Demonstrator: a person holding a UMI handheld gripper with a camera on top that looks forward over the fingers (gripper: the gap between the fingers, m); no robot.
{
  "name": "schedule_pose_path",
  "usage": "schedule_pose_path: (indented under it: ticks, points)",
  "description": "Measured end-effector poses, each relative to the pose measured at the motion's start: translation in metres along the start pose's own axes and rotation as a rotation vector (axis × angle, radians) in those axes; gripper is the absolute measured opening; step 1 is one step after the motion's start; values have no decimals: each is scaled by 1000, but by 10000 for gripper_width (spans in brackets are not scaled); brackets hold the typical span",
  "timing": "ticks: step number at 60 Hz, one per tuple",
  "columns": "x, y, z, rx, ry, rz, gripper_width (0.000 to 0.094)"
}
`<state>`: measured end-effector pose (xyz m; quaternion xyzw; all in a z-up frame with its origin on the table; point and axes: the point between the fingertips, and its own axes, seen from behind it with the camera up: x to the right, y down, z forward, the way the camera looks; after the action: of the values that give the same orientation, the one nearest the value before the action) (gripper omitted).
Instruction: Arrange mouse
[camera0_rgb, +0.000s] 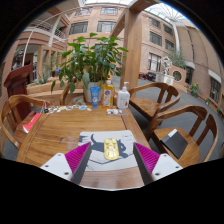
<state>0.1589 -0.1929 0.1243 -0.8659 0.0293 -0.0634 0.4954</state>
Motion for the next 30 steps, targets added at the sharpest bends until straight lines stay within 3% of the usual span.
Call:
schedule_pose_path:
  ticks: [30]
  points:
    - [2,30,-76,22,2,-41,852]
